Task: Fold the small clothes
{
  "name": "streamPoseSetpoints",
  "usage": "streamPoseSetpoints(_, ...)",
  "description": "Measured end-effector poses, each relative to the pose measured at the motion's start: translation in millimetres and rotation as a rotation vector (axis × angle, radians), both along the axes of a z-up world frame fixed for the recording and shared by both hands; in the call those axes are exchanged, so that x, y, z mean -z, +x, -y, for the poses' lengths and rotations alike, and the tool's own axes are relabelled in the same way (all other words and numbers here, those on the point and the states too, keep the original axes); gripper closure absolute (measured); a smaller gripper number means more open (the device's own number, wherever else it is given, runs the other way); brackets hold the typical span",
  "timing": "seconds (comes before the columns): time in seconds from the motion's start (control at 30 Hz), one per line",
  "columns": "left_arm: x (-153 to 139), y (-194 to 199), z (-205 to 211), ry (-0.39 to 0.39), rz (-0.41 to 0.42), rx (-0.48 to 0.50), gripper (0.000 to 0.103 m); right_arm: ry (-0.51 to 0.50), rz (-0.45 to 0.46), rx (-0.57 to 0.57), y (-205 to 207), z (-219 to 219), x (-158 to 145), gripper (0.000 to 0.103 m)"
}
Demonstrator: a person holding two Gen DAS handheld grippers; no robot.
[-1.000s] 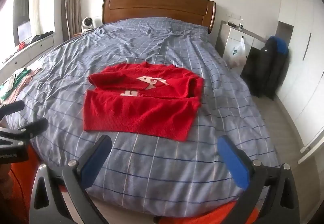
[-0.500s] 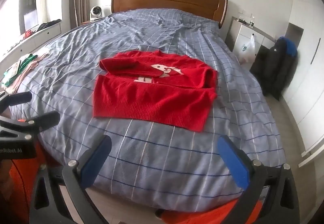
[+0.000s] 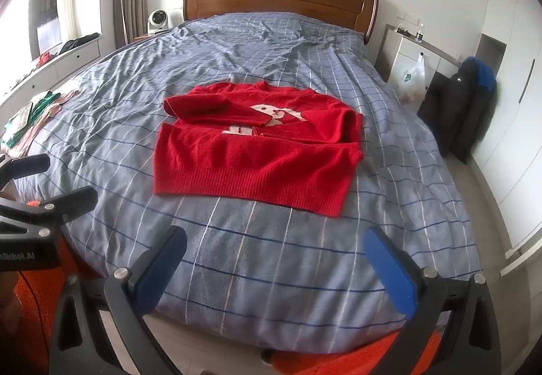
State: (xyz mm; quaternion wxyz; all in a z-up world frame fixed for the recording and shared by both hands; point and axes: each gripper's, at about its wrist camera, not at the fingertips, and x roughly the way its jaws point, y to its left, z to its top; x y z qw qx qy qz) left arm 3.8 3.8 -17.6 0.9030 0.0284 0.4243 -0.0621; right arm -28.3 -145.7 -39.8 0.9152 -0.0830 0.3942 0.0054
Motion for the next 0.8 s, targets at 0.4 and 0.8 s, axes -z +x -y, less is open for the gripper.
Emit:
streamPoseSetpoints(0.4, -0.4, -1.1, -0.7, -0.001, -0.001, -0.001, 0.000, -0.001, 0.008, 0.010, 0.3, 0.5, -0.4, 0.000)
streamPoseSetpoints(0.8, -2.6, -2.2, -1.0, 0.001, 0.001, 0.007, 0.000, 0.003, 0.016, 0.017, -1.1, 3.3, -1.4, 0.000)
